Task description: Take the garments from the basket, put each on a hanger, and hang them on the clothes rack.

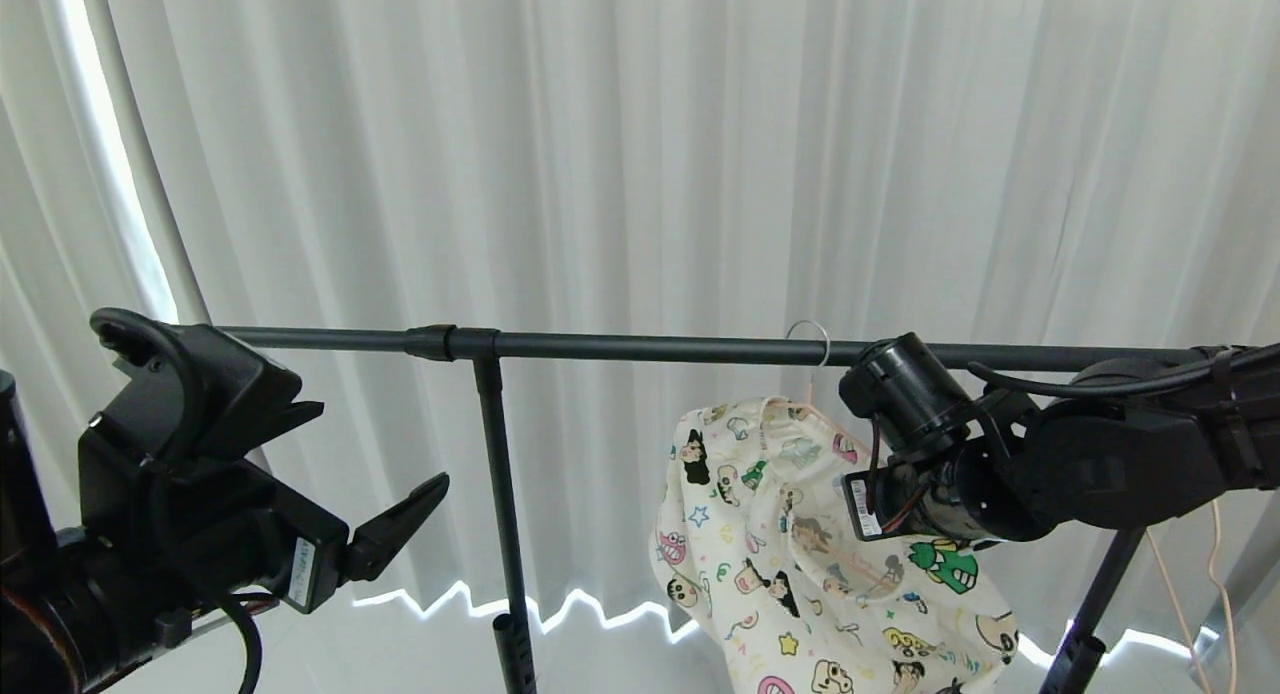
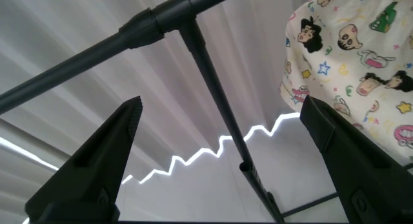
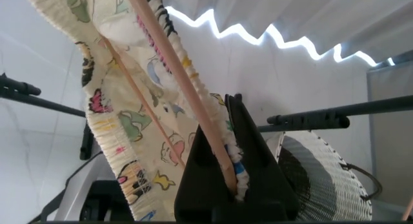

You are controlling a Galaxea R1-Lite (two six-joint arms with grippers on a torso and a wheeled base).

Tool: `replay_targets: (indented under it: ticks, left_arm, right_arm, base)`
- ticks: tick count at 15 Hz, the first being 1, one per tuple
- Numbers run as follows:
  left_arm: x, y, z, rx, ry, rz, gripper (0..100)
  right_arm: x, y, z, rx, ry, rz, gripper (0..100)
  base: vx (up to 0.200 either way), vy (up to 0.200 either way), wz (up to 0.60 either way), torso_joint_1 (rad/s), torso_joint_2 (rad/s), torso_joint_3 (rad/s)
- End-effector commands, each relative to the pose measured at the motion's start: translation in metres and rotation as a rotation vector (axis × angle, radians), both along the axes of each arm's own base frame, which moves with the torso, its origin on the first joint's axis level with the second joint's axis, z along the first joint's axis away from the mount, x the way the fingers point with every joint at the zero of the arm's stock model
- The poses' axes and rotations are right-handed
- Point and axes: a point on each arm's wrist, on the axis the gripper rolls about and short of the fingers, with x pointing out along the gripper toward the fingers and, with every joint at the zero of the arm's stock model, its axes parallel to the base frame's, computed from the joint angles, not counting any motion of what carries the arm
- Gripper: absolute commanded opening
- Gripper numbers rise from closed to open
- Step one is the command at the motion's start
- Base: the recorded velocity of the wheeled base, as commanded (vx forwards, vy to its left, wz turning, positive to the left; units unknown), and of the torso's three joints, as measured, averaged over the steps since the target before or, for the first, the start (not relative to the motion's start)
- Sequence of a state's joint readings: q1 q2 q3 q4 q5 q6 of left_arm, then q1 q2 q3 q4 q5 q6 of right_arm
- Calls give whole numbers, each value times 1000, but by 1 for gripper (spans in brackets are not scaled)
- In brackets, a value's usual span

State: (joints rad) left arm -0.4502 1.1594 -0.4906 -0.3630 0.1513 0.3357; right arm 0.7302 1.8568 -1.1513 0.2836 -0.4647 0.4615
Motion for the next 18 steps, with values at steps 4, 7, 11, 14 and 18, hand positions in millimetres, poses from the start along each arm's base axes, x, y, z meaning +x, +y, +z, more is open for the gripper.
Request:
replay_targets:
  ticks: [4,7,11,14,18]
  left_arm:
    - [-6,2,-3,1,1,-5,100]
    - [-8,3,-4,0,-1,-3,100]
    - [-17,8,-5,-7,-16,-2,100]
    - [-24,11,-7,-10,-24,1,100]
    - [-24,19,-7,-15,-29,54,100]
  right_arm:
    - [1,2,-3,-5,4,2,0]
    - [0,2,-1,-3,2,5,0]
    - [-2,3,0,-1,-3,9,100]
    - [-1,3,3,-24,-51,-25,100]
    - [-18,0,35,54,-151,-8,100]
  base:
    - [0,0,0,0,0,0]
    - [0,0,0,0,0,0]
    - [0,0,0,0,0,0]
    - [0,0,0,0,0,0]
    - [0,0,0,0,0,0]
